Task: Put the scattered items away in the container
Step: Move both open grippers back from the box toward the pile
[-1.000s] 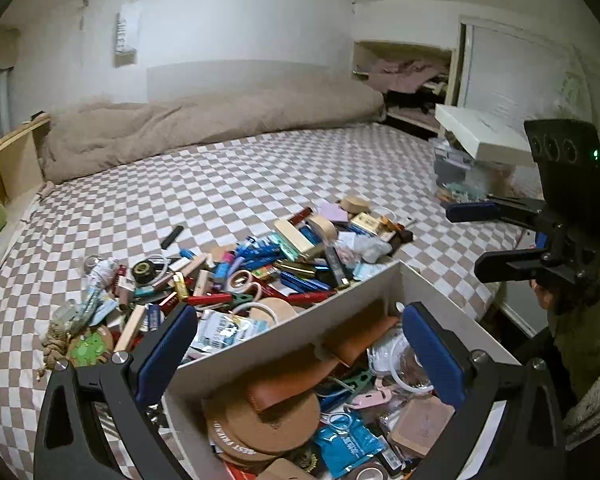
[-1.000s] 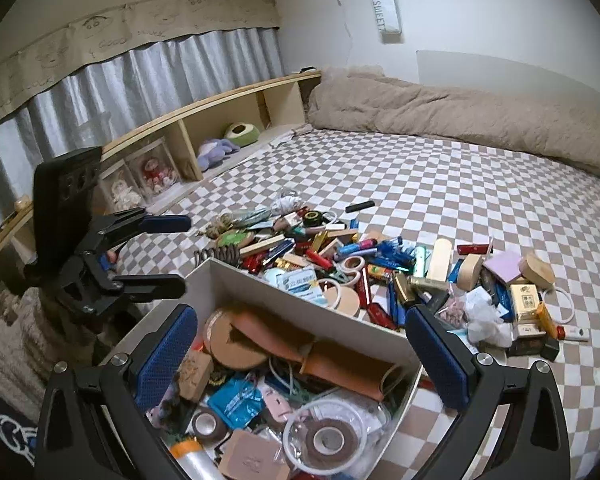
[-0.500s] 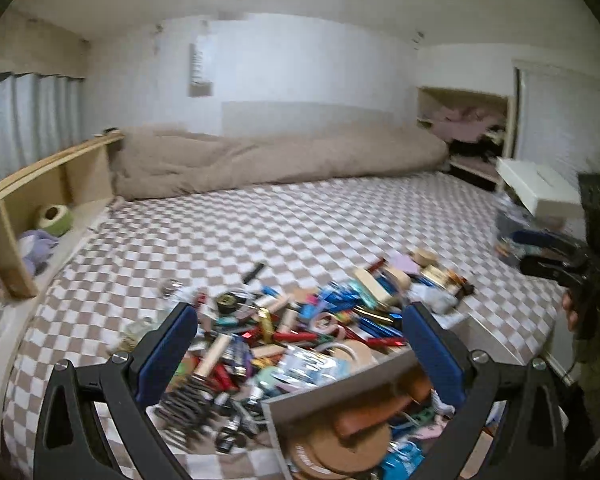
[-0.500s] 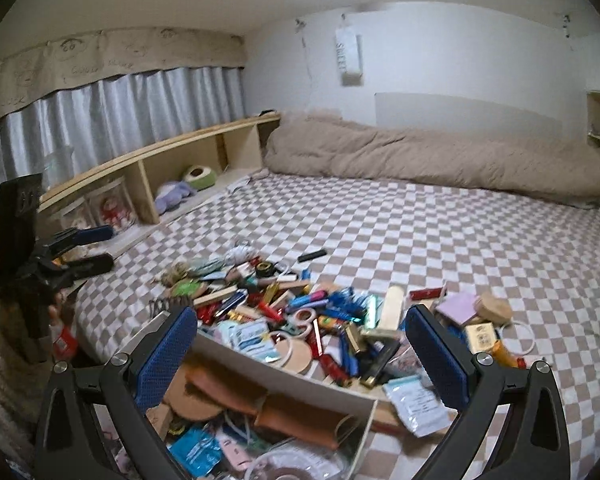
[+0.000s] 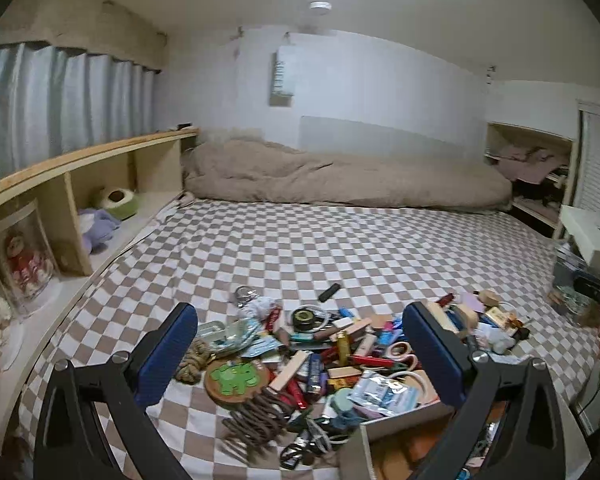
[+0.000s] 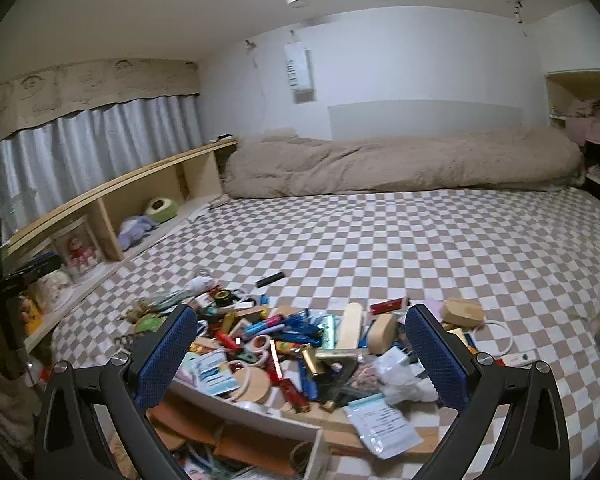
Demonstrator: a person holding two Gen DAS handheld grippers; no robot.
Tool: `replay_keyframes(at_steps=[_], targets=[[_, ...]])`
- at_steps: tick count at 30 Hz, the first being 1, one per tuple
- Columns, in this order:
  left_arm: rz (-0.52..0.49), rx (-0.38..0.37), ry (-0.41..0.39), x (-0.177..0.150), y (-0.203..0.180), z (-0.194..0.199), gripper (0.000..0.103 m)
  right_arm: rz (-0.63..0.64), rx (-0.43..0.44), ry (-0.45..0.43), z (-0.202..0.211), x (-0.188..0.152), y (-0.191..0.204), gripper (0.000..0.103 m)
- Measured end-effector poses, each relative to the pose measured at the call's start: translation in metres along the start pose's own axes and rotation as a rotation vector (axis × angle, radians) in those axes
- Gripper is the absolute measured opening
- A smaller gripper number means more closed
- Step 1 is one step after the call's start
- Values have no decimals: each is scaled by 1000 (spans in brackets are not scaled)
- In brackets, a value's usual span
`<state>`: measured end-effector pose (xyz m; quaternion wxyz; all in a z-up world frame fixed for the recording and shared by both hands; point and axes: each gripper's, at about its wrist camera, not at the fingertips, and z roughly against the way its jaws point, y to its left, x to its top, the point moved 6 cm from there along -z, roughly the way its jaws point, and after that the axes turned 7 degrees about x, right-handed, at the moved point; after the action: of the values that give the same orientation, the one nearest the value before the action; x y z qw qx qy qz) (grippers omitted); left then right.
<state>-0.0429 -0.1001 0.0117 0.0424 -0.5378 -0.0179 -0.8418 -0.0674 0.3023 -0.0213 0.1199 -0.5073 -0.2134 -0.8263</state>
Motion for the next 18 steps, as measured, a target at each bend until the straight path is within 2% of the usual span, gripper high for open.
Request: replay_keyframes(at_steps=[5, 11, 18], targets=[[72, 66, 52, -11, 30, -24, 103, -21, -55, -25, -5, -9, -24, 103], [169, 166, 142, -40, 74, -61, 103, -18, -199, -46, -12, -26, -63, 103], [291, 148, 301, -84, 114, -112, 103, -132, -237, -41, -19, -54, -109, 103]])
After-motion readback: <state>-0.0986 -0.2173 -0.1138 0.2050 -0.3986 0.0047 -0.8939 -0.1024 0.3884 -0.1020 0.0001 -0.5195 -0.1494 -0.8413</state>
